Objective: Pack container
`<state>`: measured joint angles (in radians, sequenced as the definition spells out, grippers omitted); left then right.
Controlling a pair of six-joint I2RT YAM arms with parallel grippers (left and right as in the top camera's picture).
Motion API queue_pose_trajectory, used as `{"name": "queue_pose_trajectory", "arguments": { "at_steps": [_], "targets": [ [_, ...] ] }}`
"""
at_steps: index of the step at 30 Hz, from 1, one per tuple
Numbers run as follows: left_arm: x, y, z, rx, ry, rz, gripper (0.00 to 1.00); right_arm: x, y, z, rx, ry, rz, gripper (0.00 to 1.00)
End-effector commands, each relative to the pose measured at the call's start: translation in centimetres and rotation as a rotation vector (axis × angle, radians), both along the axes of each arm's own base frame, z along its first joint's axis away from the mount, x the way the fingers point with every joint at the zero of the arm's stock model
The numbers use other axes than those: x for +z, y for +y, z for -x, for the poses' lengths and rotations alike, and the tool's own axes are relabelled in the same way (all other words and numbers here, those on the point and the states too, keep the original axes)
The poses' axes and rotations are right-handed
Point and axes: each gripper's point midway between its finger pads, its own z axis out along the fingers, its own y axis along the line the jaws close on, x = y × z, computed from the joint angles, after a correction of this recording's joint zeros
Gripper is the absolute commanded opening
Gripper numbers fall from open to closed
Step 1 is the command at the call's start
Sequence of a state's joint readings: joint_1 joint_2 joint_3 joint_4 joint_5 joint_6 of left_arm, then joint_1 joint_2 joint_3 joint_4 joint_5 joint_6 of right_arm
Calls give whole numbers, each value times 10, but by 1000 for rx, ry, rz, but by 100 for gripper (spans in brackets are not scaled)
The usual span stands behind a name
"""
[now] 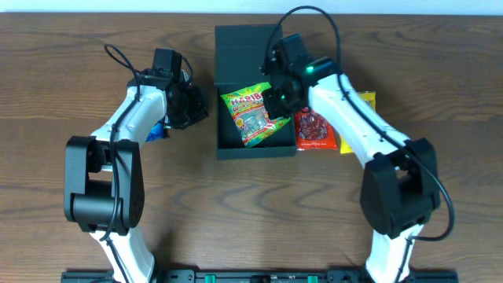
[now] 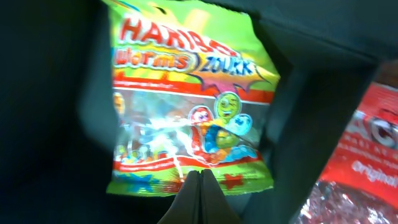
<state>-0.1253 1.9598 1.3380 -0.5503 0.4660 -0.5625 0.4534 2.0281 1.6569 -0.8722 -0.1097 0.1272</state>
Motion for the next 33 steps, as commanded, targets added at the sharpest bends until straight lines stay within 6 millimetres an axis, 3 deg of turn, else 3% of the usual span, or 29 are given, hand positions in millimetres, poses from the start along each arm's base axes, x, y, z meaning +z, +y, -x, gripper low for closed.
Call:
{"name": "queue_pose_trajectory", "arguments": {
  "at_steps": [1, 10, 20, 25, 33],
  "targets": [
    [1, -5, 2, 8, 10, 29, 6, -11, -17, -5, -102, -33, 135, 1],
    [2, -17, 4, -21, 3, 30, 6, -49, -24, -3, -155, 2, 254, 1],
    [3, -27, 4, -37, -12, 31, 6, -75, -26, 7, -150, 74, 280, 1],
    [2, -29, 4, -41, -12, 31, 6, -95, -14, 22, -116, 162, 236, 1],
    [1, -32, 4, -30, -9, 21, 6, -95, 19, 35, 0, 230, 81, 1]
  ]
}}
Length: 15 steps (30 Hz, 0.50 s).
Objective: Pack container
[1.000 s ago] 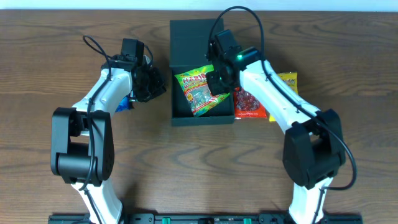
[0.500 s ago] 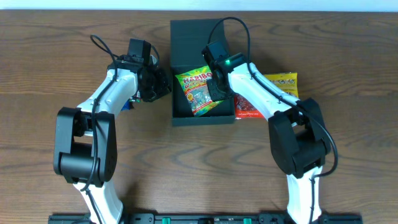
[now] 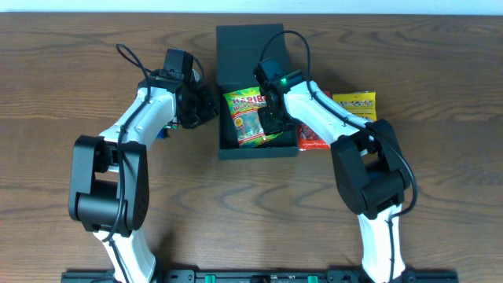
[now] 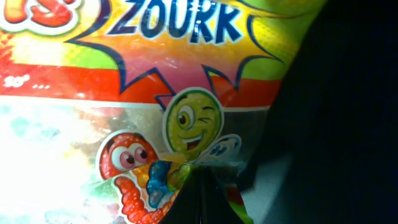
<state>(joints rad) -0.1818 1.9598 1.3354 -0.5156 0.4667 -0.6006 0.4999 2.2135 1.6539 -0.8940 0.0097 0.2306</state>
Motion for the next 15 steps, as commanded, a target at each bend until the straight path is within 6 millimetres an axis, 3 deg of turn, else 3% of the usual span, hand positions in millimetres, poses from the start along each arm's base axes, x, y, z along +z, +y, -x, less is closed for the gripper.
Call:
{"name": "queue_pose_trajectory", "arguments": {
  "at_steps": [1, 15],
  "targets": [
    [0, -8, 3, -6, 6, 5, 6, -10, 31, 19, 68, 92, -130, 1],
    [-1, -8, 3, 8, 12, 3, 6, -2, 61, 35, 119, 168, -297, 1]
  ]
}}
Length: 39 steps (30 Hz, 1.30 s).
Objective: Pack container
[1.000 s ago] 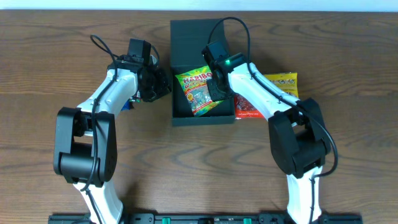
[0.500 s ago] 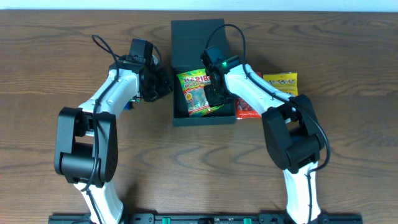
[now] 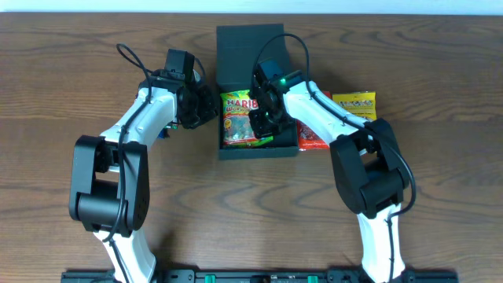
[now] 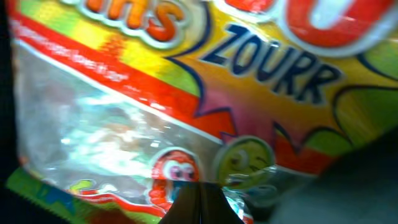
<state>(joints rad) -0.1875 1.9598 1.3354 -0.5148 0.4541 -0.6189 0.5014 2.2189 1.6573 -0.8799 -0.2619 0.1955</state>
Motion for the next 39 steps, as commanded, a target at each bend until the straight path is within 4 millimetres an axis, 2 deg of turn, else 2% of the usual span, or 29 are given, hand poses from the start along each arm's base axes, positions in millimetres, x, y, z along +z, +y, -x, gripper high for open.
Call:
{"name": "queue_pose_trajectory", "arguments": {
  "at_steps": [1, 5, 8, 13, 15, 17, 20, 23, 24, 26, 27, 28, 29, 30, 32, 37, 38, 39],
  "targets": [
    [0, -7, 3, -6, 6, 9, 6, -6, 18, 15, 52, 51, -58, 1],
    [0, -7, 3, -6, 6, 9, 6, 18, 11, -2, 34, 0, -30, 1],
    [0, -6, 3, -4, 5, 9, 6, 61, -4, -31, 16, -135, 39, 1],
    [2, -7, -1, -25, -23, 7, 6, 153, -25, -67, 10, -375, 24, 1],
    [5, -5, -5, -28, -41, 3, 6, 180, -43, -74, -32, -430, 8, 1],
    [13, 0, -11, -14, -60, 3, 6, 192, -63, -80, -61, -455, 10, 1],
    [41, 14, -27, 23, -125, 7, 6, 200, -97, -88, -115, -460, 15, 1],
    [81, 50, -41, 63, -228, -99, 6, 201, -117, -93, -159, -435, -35, 2],
    [94, 67, -43, 70, -266, -169, 6, 202, -121, -94, -169, -429, -55, 15],
    [111, 102, -43, 83, -321, -340, 9, 203, -127, -96, -183, -423, -84, 64],
    [114, 117, -41, 89, -325, -416, 29, 204, -129, -97, -188, -422, -91, 70],
    [114, 131, -38, 95, -315, -492, 57, 204, -131, -97, -192, -422, -92, 77],
    [112, 145, -33, 98, -292, -569, 77, 204, -132, -98, -195, -422, -91, 83],
    [107, 155, -30, 93, -271, -627, 92, 204, -133, -98, -196, -422, -91, 84],
    [96, 169, -28, 65, -244, -714, 95, 204, -133, -98, -196, -425, -91, 84],
    [56, 172, -25, -47, -160, -697, 97, 204, -132, -98, -194, -425, -91, 82],
    [48, 170, -25, -69, -146, -686, 94, 204, -132, -98, -194, -425, -91, 82],
    [42, 171, -25, -83, -133, -685, 85, 204, -132, -98, -194, -425, -91, 82]
  ]
}}
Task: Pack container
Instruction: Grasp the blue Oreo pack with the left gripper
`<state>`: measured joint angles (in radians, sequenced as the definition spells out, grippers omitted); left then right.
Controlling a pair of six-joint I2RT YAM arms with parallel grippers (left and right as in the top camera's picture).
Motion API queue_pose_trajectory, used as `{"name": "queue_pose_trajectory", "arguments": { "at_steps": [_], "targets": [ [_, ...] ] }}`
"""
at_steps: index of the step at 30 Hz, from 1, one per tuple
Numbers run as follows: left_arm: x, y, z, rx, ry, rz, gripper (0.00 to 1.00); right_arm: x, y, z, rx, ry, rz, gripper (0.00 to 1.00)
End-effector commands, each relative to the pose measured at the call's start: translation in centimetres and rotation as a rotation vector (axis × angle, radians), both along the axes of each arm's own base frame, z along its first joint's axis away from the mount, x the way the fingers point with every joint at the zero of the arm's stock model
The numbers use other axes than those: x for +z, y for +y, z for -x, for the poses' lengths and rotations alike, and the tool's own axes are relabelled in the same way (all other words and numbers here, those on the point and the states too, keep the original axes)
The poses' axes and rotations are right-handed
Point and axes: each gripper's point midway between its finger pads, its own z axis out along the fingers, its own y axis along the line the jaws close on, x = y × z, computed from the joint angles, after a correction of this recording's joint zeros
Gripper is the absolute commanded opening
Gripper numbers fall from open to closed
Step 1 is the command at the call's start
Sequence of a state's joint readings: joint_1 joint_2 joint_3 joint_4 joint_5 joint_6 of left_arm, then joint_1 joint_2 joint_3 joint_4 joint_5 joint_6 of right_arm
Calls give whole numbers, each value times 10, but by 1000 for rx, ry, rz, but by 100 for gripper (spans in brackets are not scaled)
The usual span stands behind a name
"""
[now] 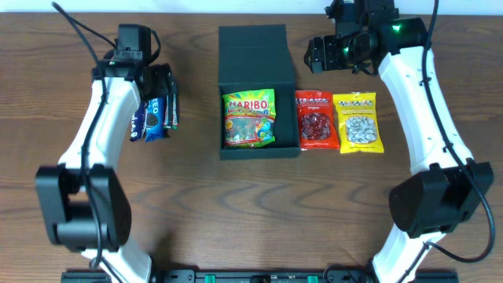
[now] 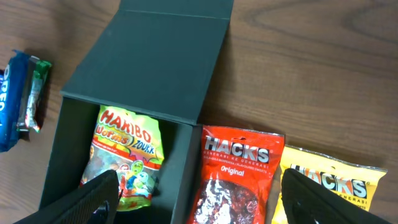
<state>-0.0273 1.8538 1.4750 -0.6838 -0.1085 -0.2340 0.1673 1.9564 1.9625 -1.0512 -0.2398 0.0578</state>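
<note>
The black box (image 1: 287, 118) stands open at the table's middle, its lid (image 2: 155, 56) folded back. A green Haribo bag (image 1: 248, 119) lies flat inside it, and the right wrist view shows this Haribo bag (image 2: 124, 155) too. A red Hacks bag (image 1: 317, 119) and a yellow Hacks bag (image 1: 357, 122) lie right of the box. My right gripper (image 1: 316, 56) hangs open high above the table's far right, fingers (image 2: 87, 199) spread wide, holding nothing. My left gripper (image 1: 163, 106) is over a blue Oreo pack (image 1: 147, 119) left of the box; its jaws are hard to read.
A second, dark snack pack (image 2: 34, 93) lies against the Oreo pack (image 2: 11, 102). Bare wooden table (image 1: 251, 212) stretches in front of the box. Both arm bases stand at the near edge.
My right gripper was shut, low in the box against the Haribo bag; it is now open and raised behind the box's right. My left gripper has moved from the box's left wall to the Oreo pack.
The Haribo bag first lay tilted across the box's right rim, with my shut right gripper at it. Then the gripper was pressed close on the bag, which sat further inside. Now the bag lies flat in the box and both arms are away from it.
</note>
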Motion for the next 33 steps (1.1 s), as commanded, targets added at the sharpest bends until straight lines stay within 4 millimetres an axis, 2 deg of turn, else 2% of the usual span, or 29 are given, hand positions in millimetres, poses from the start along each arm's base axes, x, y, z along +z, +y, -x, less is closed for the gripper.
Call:
{"name": "queue_pose_trajectory", "arguments": {
  "at_steps": [1, 6, 8, 13, 16, 25, 32, 33],
  "targets": [
    [-29, 9, 7, -62, 94, -52, 78, -1, 2, 0, 17, 1, -7, 82],
    [-50, 16, 3, -95, 128, -72, 66, -1, 2, 0, 17, 1, -7, 81],
    [-56, 16, 2, -100, 134, -57, 65, -1, 2, 0, 16, 0, -7, 81],
    [-83, -1, 3, -175, 180, 37, 63, 0, 2, -1, 15, -7, -5, 81],
    [-95, -1, 6, -174, 210, 40, 62, 0, 2, -2, 15, -10, -6, 81],
    [-116, 0, 8, -175, 246, 39, 59, 1, 2, -4, 14, -16, -7, 81],
    [-115, 0, 5, -175, 236, 39, 35, 3, 3, -6, 15, -30, -9, 81],
    [-114, 0, 4, -175, 235, 39, 34, 3, 3, -7, 15, -34, -10, 81]
  ]
}}
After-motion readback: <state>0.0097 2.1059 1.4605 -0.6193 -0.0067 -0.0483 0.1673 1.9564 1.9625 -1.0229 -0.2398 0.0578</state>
